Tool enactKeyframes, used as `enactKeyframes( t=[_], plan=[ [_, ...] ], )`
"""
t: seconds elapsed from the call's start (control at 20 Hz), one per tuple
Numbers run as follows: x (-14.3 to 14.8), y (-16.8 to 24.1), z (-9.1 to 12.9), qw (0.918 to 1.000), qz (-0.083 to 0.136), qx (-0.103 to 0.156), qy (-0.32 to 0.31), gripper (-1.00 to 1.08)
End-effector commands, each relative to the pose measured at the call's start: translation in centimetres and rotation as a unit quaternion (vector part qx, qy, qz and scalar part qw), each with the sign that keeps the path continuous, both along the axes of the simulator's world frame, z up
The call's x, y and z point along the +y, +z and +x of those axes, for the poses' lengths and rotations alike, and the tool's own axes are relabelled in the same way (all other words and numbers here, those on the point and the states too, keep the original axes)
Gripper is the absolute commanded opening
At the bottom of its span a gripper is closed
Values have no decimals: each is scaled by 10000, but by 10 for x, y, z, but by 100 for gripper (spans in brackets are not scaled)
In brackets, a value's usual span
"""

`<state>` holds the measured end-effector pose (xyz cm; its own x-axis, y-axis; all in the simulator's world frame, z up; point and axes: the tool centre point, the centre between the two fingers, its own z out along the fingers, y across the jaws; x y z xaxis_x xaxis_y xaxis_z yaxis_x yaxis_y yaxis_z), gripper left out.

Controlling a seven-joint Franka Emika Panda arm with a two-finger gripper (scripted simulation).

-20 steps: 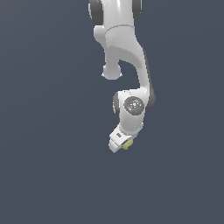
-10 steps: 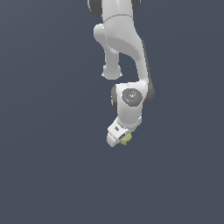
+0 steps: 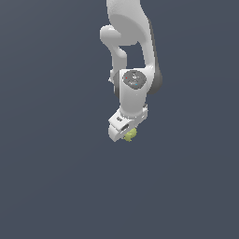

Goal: Pick up the object and move it to a goal position.

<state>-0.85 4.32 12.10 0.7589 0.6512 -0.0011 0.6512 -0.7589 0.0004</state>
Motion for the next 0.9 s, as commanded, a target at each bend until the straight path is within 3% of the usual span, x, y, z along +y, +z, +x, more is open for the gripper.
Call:
enactKeyframes(
  t=[0.0,0.85],
  plan=[
    [-6,17,-13,10000,-1,-3,0,-100],
    [-46,126,-89,10000,8,-3,0,-100]
  ],
)
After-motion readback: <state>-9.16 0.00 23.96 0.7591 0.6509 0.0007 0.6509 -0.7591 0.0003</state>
